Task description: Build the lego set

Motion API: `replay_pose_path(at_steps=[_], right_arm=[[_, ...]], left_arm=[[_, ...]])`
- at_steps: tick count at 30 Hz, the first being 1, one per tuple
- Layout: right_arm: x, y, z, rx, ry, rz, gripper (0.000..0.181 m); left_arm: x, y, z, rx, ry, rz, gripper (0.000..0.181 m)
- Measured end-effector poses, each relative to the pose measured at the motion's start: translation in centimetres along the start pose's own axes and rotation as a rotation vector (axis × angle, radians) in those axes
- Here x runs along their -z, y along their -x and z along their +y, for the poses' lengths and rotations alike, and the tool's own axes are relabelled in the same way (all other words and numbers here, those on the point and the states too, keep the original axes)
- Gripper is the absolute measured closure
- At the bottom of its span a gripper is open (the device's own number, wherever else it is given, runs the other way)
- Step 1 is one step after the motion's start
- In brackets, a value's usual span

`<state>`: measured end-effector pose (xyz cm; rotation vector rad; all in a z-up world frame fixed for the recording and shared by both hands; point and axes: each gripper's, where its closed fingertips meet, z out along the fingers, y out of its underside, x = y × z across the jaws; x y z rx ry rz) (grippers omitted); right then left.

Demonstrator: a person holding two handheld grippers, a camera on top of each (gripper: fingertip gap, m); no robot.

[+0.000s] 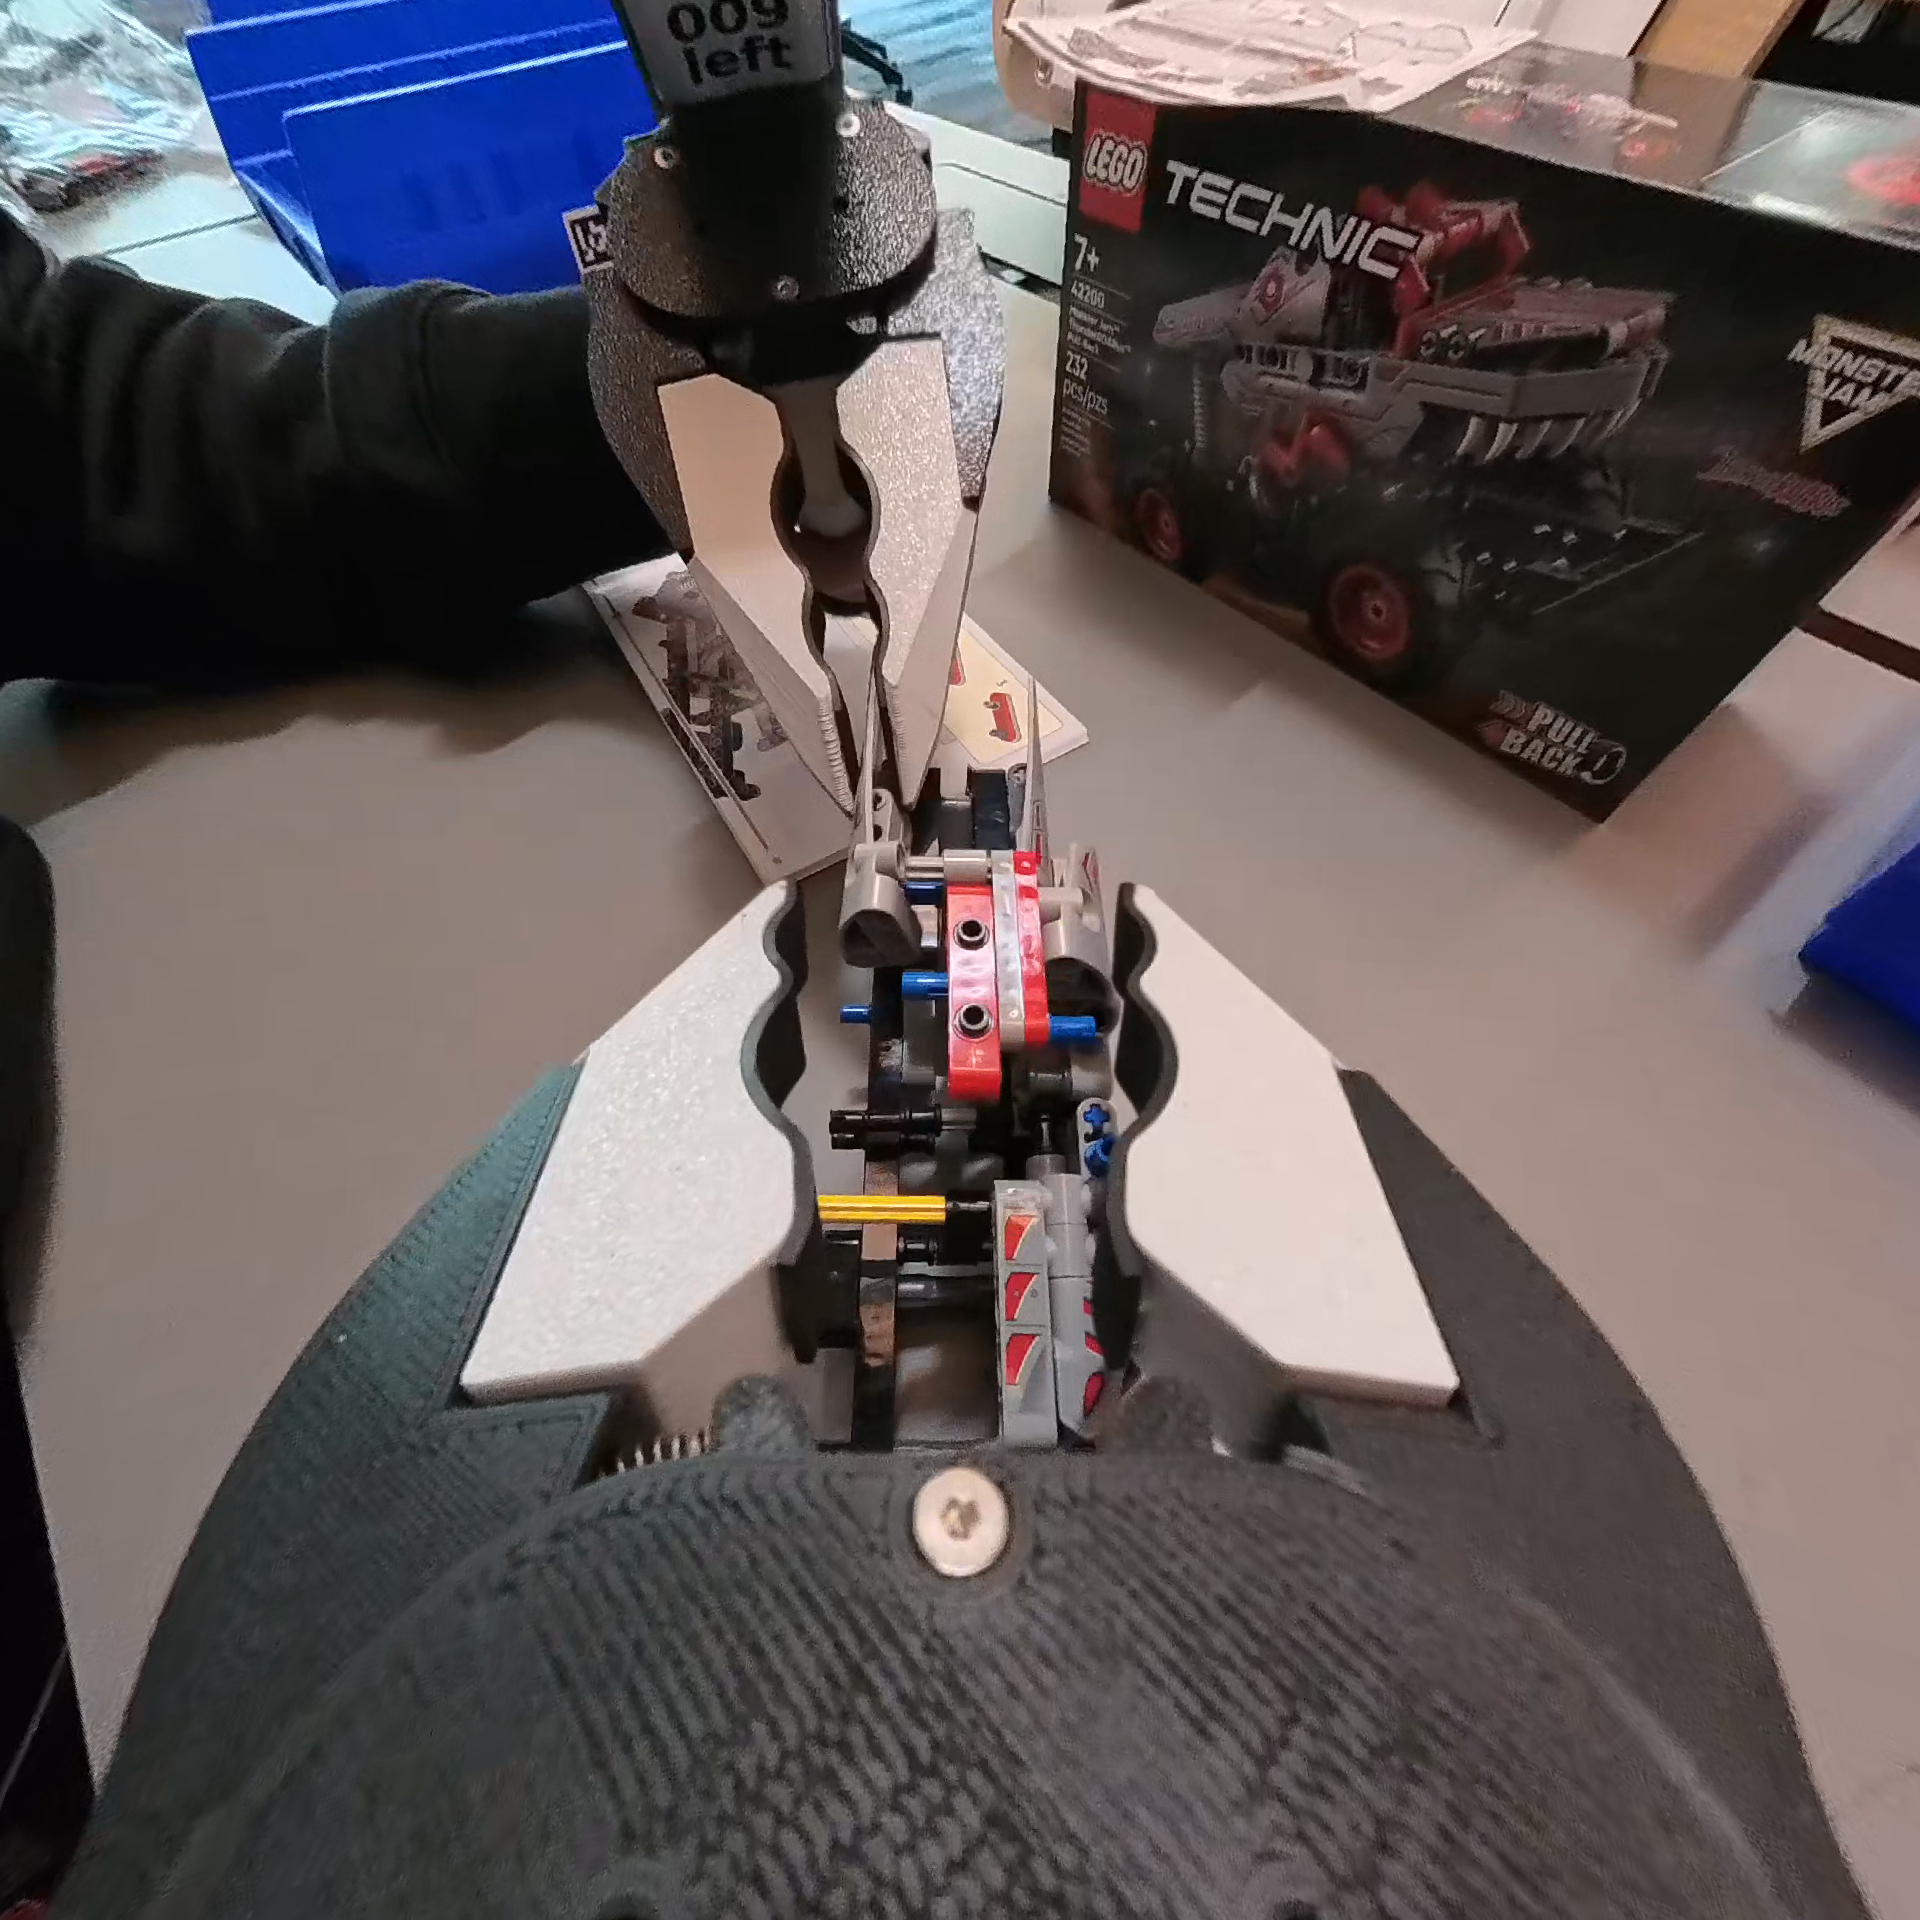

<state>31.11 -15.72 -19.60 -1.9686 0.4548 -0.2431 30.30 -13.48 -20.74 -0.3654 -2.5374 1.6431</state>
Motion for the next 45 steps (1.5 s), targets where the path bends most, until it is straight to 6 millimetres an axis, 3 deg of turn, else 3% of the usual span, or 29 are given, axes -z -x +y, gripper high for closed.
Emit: replay_pose_path(at_steps=[8,15,26,31,35,39,45], right_arm=[[-0.3,-0.4,-0.1,0.051,0.013,0.048,0.136],[-0.2,-0.3,-0.1,0.057,0.029,0.053,0.136],[-0.3,-0.5,-0.1,0.054,0.024,0.041,0.137],[-0.3,-0.7,-0.1,0.045,0.006,0.038,0.137],[-0.3,-0.7,-0.1,0.045,-0.006,0.033,0.137],[-0.3,-0.6,-0.1,0.071,-0.003,0.034,0.137],[-0.3,-0.6,-0.1,0.083,0.001,0.043,0.137]], left_arm=[[-0.1,0.2,0.0,0.087,-0.007,0.011,0.177],[-0.2,0.2,0.0,0.145,-0.021,0.007,0.177],[-0.1,0.3,-0.1,0.05,0.005,-0.038,0.173],[1.5,0.9,0.8,0.01,0.107,-0.095,0.158],[2.9,1.3,-0.3,0.01,0.096,-0.148,0.154],[1.3,0.5,-1.3,-0.048,0.12,-0.161,0.156],[-0.7,0.7,-0.8,-0.099,0.202,-0.224,0.169]])
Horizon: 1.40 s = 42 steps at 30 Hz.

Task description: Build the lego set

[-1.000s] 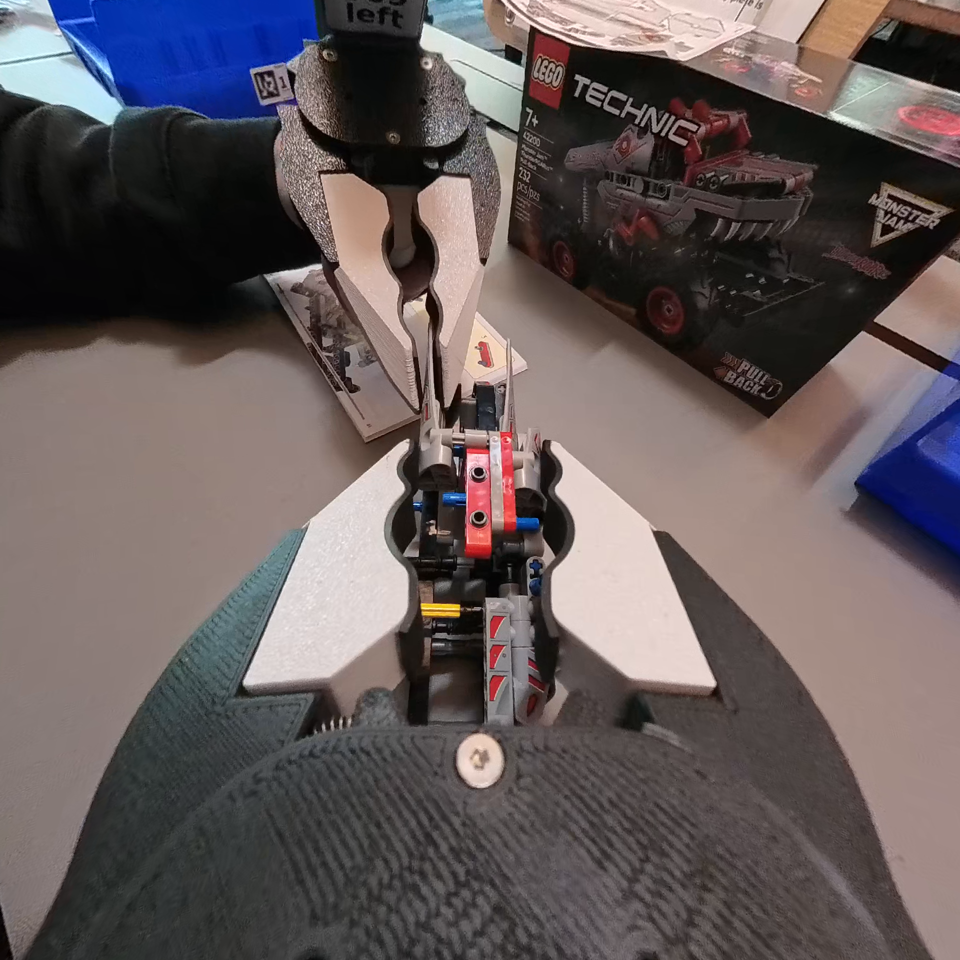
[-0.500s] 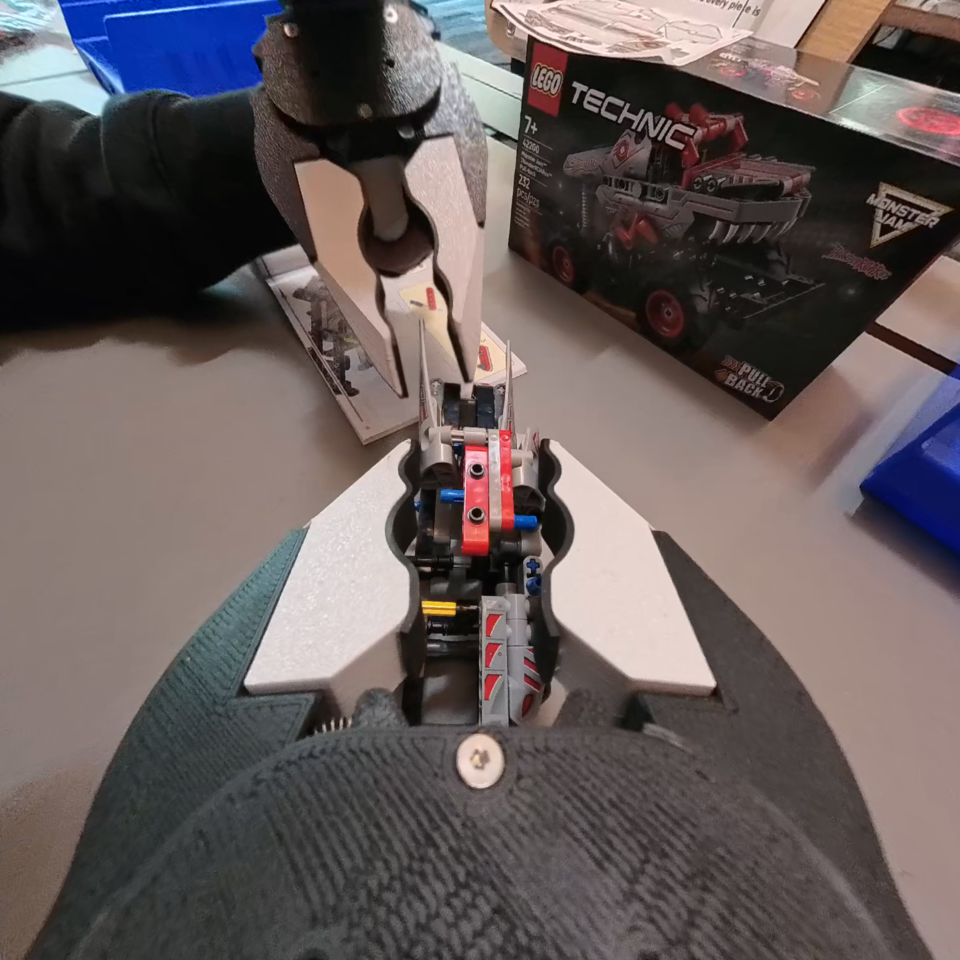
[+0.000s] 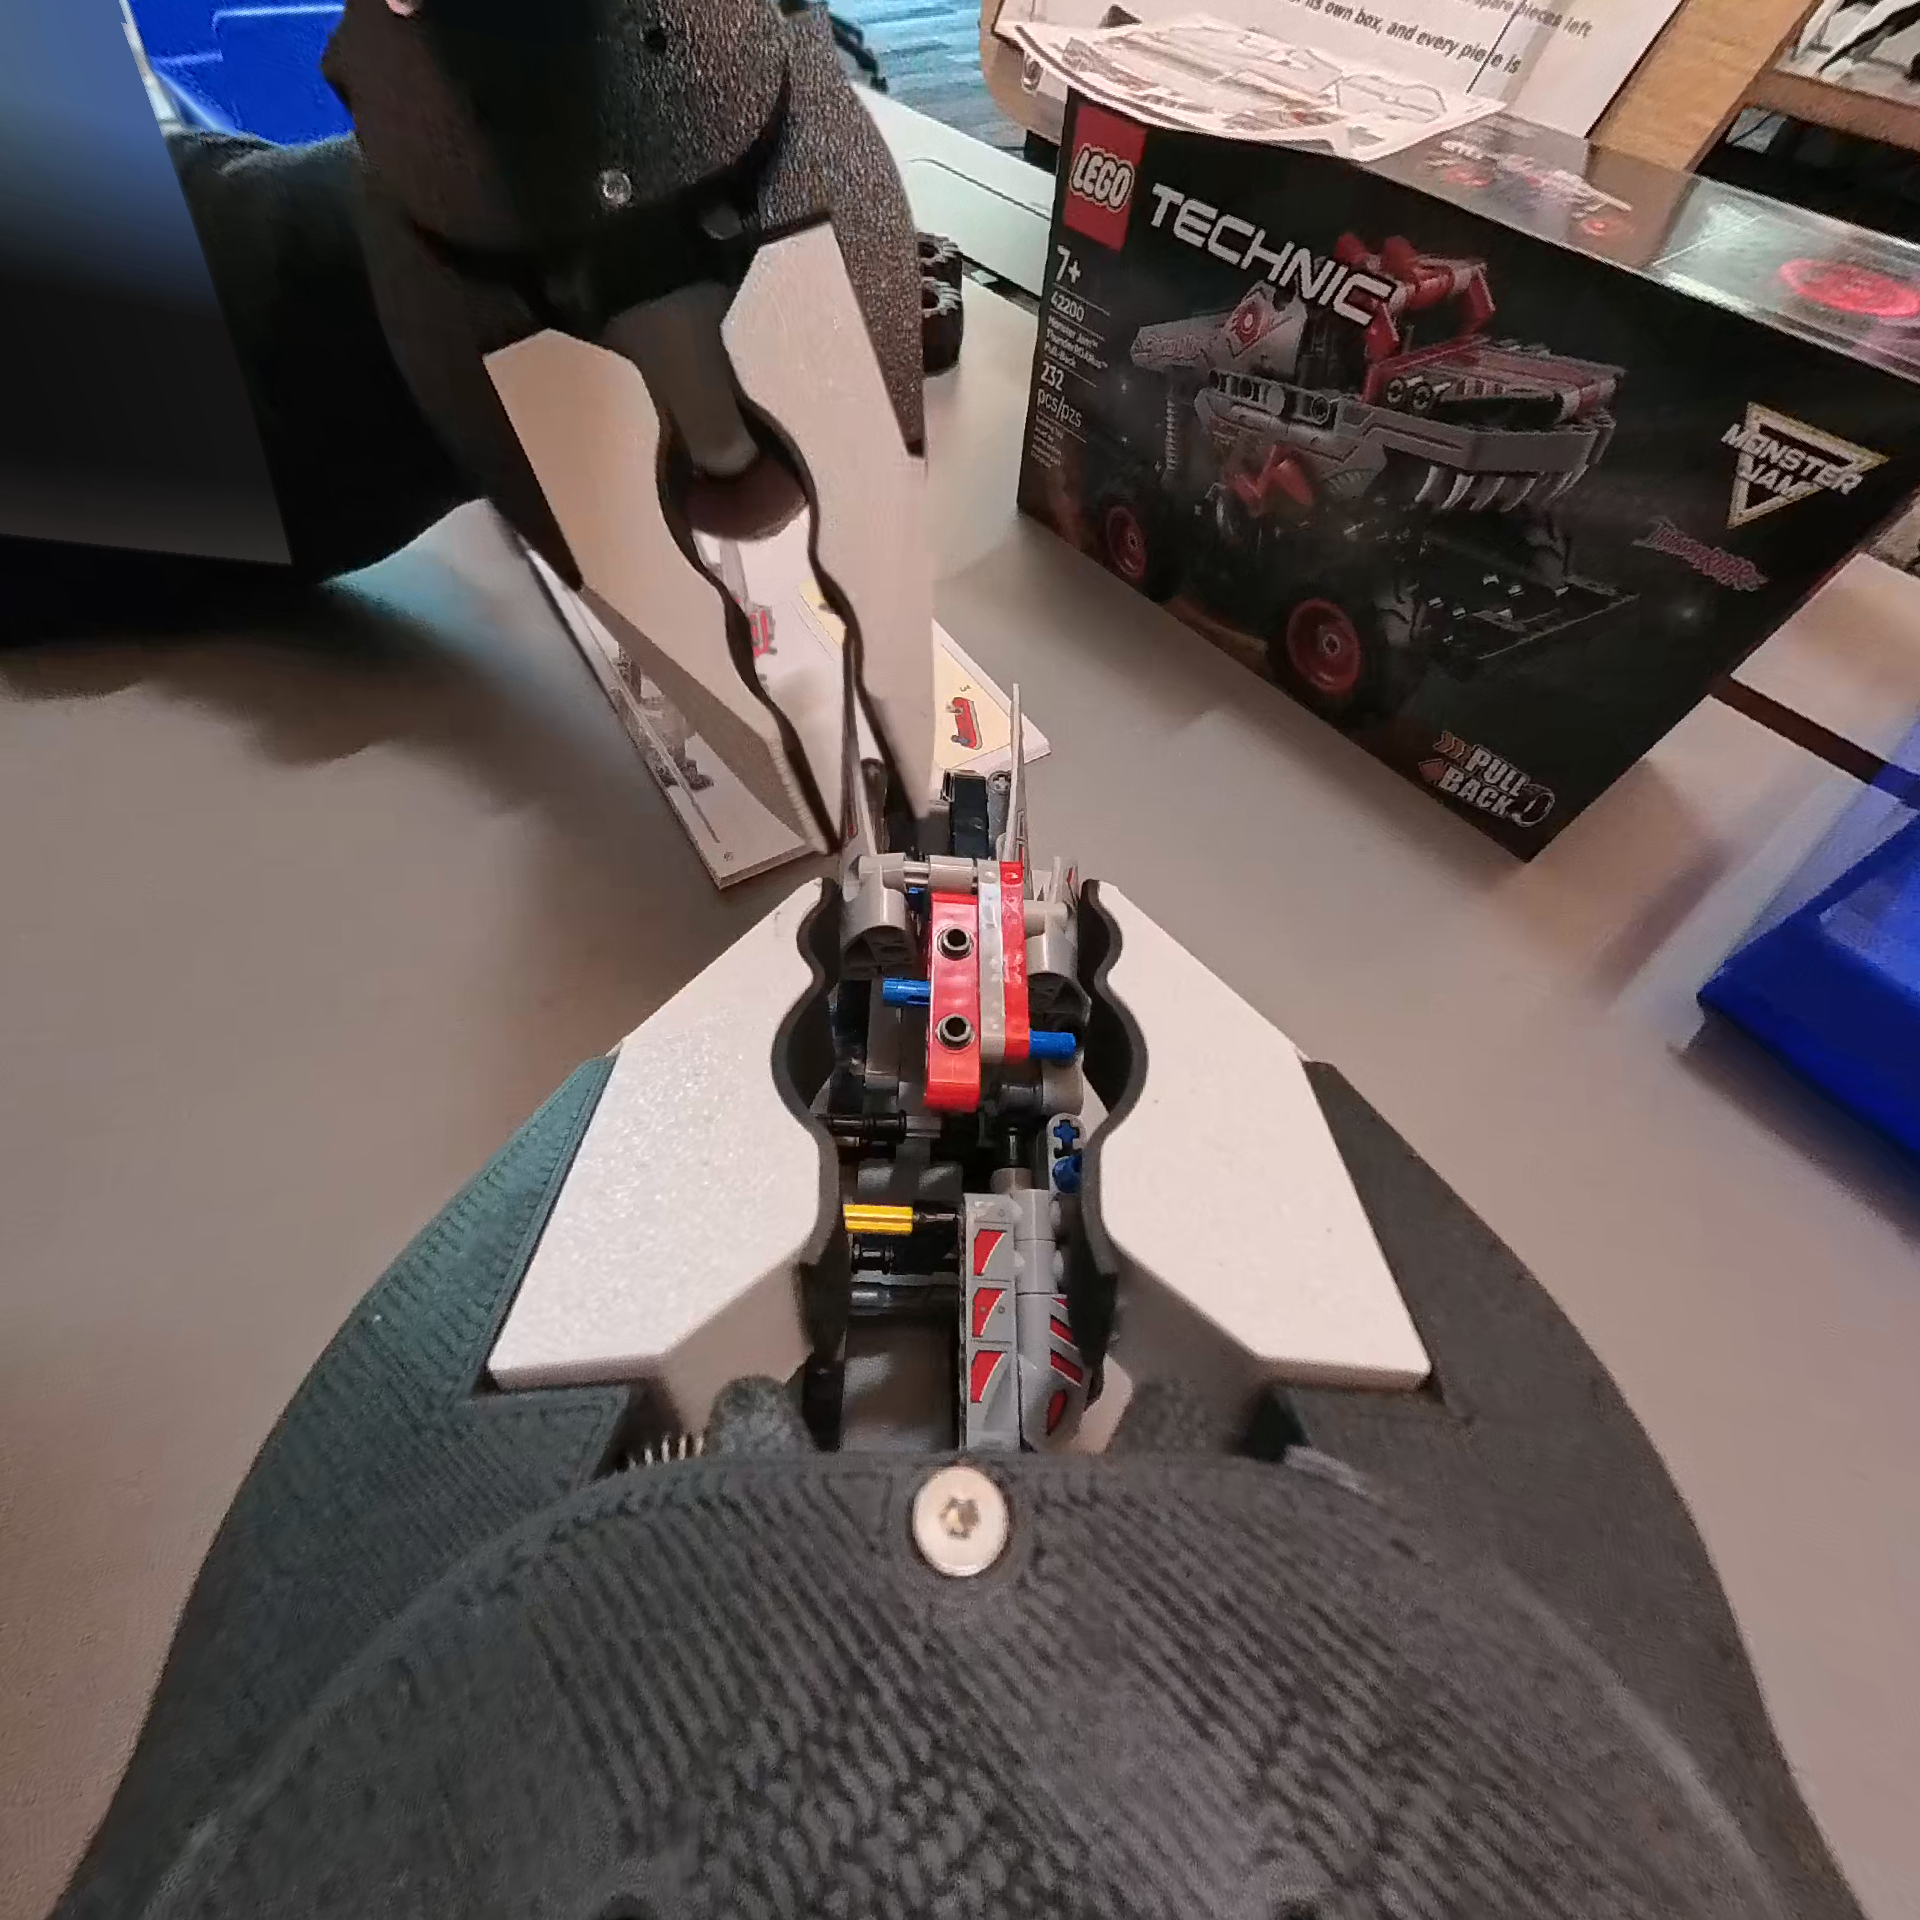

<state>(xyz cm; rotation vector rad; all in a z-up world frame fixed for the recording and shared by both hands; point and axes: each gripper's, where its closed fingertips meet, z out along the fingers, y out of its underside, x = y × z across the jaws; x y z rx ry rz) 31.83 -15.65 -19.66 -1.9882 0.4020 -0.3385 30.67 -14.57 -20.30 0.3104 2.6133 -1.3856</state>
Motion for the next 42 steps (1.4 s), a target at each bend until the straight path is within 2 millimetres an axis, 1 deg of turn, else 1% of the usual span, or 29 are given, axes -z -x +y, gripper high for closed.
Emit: replay_pose_path(at_steps=[4,13,17,21,23,25,26,28,29,31,32,34,36,39,42], right_arm=[[0.0,0.0,0.0,0.01,0.01,0.005,0.137],[-0.1,0.3,0.0,0.048,-0.007,0.002,0.137],[-0.2,0.4,-0.1,0.06,0.012,-0.002,0.137],[-0.3,0.0,-0.1,0.036,0.013,0.013,0.137],[-0.3,-0.1,-0.1,0.019,-0.001,0.008,0.137],[-0.3,-0.2,-0.1,0.003,-0.009,0.009,0.137],[-0.3,-0.3,-0.1,-0.006,-0.01,0.008,0.137],[-0.3,-0.4,-0.1,-0.015,-0.012,0.005,0.137],[-0.3,-0.4,-0.1,-0.02,-0.013,0.005,0.137],[-0.3,-0.5,-0.1,-0.03,-0.014,0.005,0.137],[-0.3,-0.5,-0.1,-0.033,-0.016,0.005,0.137],[-0.3,-0.5,-0.1,-0.035,-0.017,0.003,0.137],[-0.3,-0.5,-0.1,-0.031,-0.015,0.005,0.137],[-0.3,-0.5,-0.1,-0.033,-0.016,0.009,0.137],[-0.3,-0.5,-0.1,-0.031,-0.019,0.009,0.137]], left_arm=[[-0.5,-0.4,-1.0,0.04,-0.049,0.016,0.174],[-0.4,-0.6,-1.0,0.151,-0.101,0.114,0.177],[-0.3,-0.7,-0.9,0.099,-0.081,0.121,0.178],[-0.1,-0.3,-0.9,-0.006,-0.046,0.049,0.176],[0.9,-0.1,-1.2,-0.048,-0.053,0.017,0.162],[2.6,0.4,-0.9,-0.015,-0.027,0.016,0.155],[3.6,0.8,-0.7,0.006,-0.013,0.012,0.153],[5.4,2.6,-0.1,0.04,0.012,-0.072,0.156],[6.1,3.1,0.3,0.06,0.023,-0.092,0.156],[6.8,2.9,0.9,0.114,0.039,-0.055,0.154],[6.7,2.5,1.2,0.134,0.043,-0.027,0.153],[6.0,1.9,1.3,0.146,0.038,0.014,0.153],[4.6,1.7,0.8,0.132,0.026,0.008,0.153],[2.3,0.5,0.3,0.113,0.04,0.031,0.154],[0.4,0.2,0.3,0.089,0.046,0.007,0.163]])
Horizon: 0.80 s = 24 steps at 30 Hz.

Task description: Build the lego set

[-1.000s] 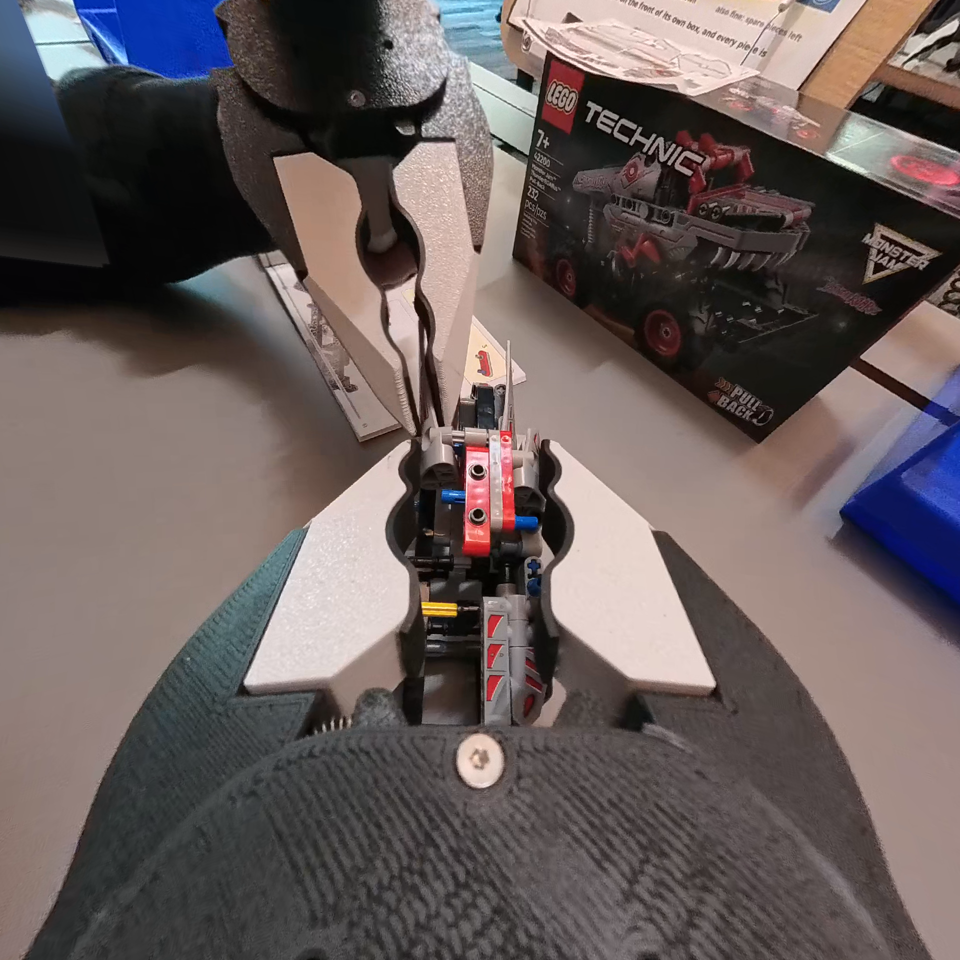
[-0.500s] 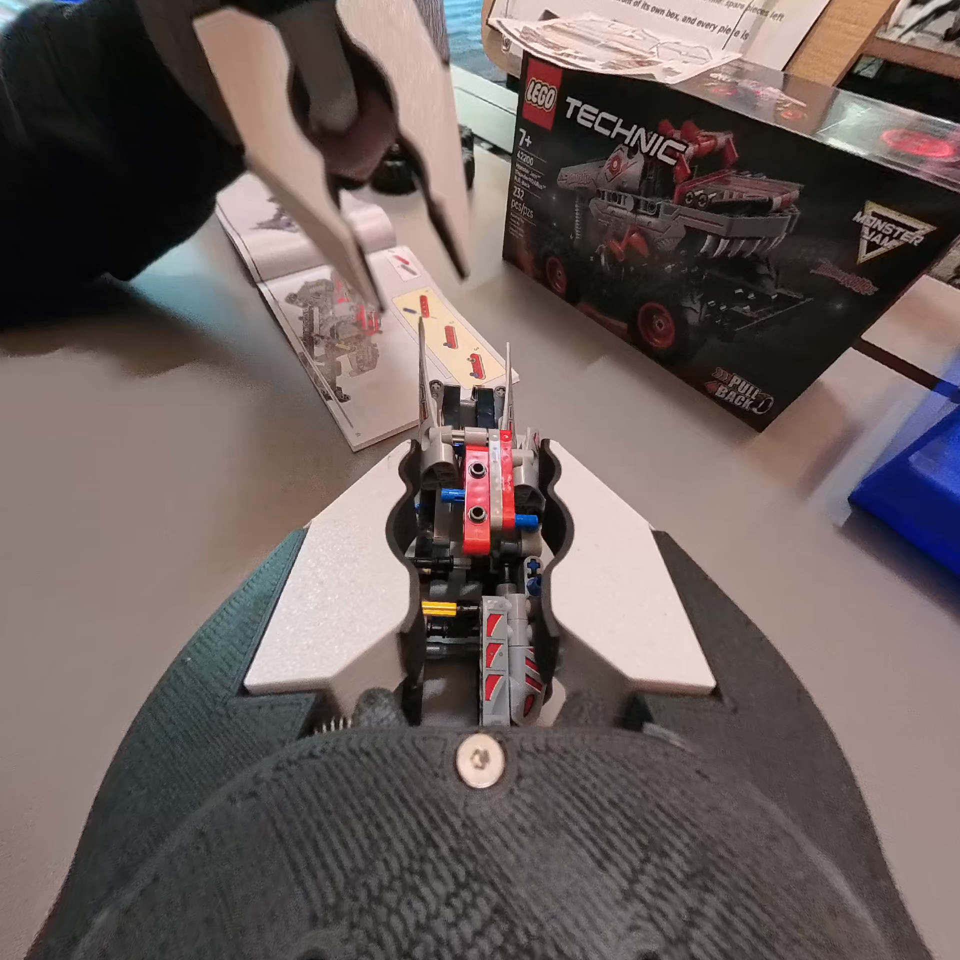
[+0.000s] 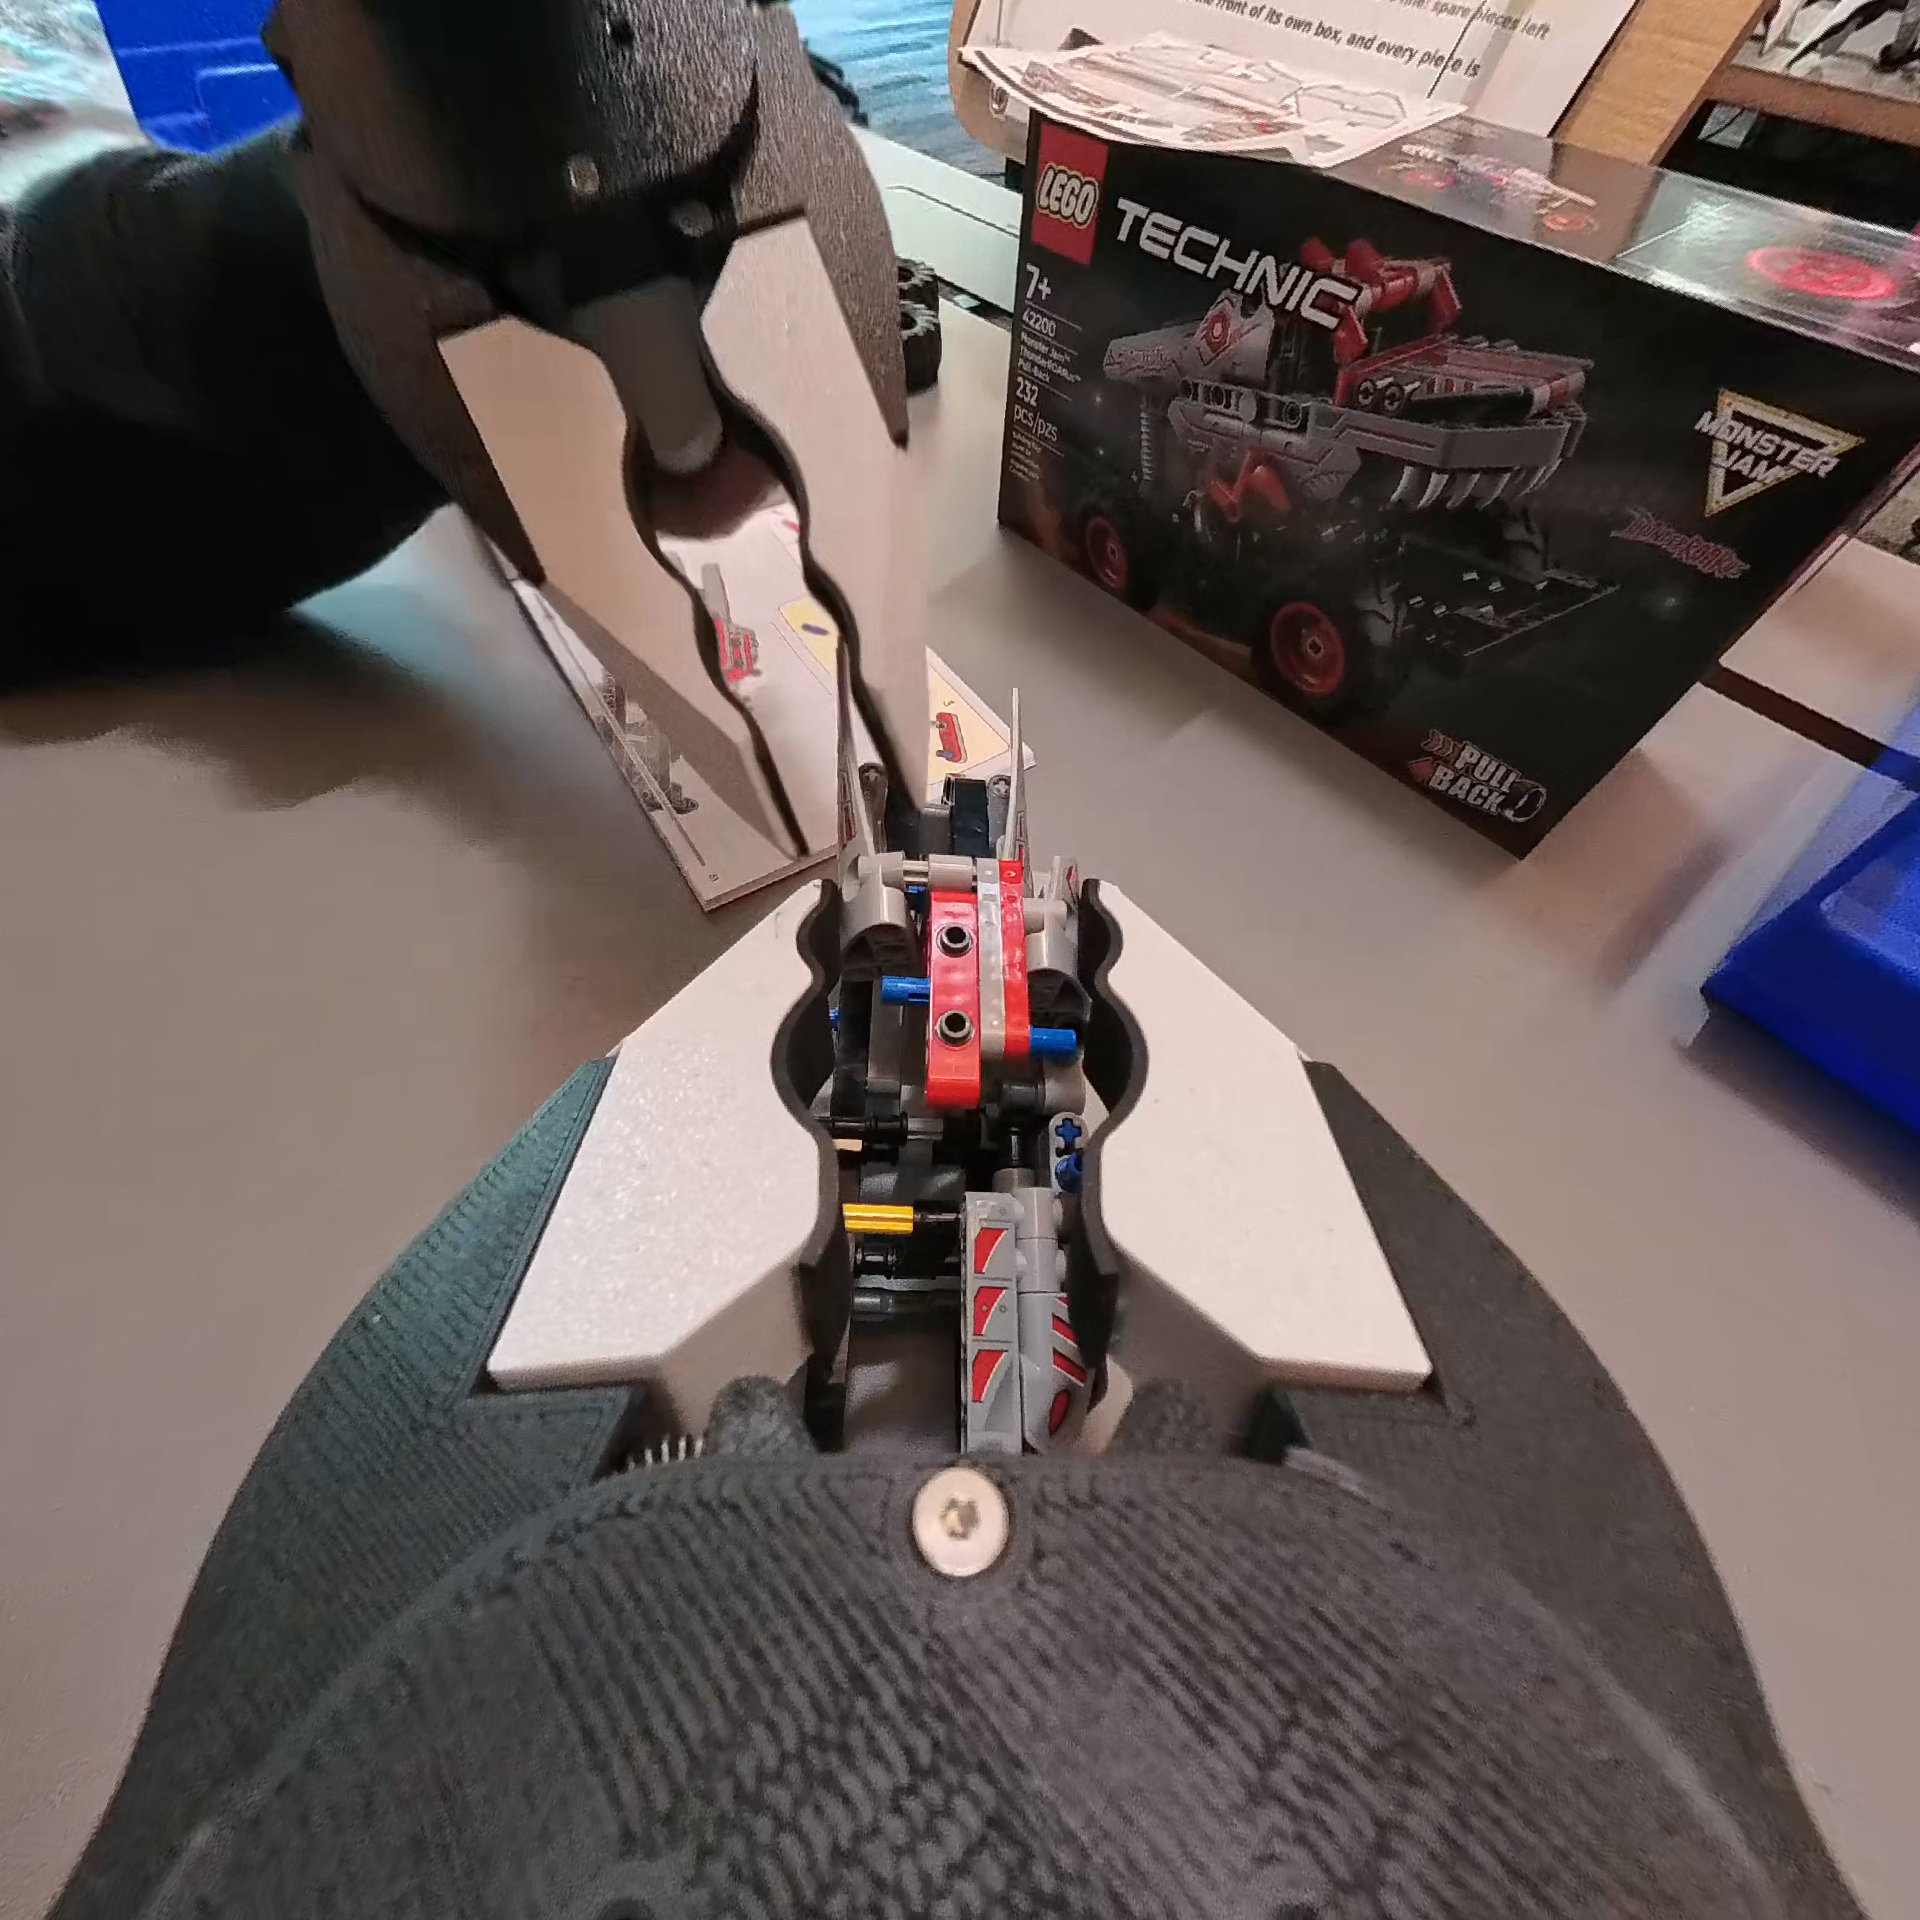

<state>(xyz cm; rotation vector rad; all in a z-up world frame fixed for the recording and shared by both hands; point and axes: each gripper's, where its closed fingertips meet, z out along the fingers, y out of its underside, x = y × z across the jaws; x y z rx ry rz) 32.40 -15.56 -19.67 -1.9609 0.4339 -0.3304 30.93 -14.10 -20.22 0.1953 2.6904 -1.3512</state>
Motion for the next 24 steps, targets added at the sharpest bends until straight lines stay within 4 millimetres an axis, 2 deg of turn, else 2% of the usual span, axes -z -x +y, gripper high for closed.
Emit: replay_pose_path(at_steps=[2,22,24], right_arm=[[0.02,-0.03,0.0,0.001,-0.001,0.002,0.137],[-0.24,0.55,-0.13,0.09,-0.002,-0.017,0.136],[-0.24,0.66,-0.22,0.071,0.002,-0.049,0.13]], left_arm=[[-0.59,0.02,-0.49,0.008,-0.036,-0.01,0.171],[-0.5,-0.64,-0.37,-0.066,-0.083,0.141,0.178],[-0.47,-0.95,-0.33,-0.066,-0.083,0.167,0.181]])
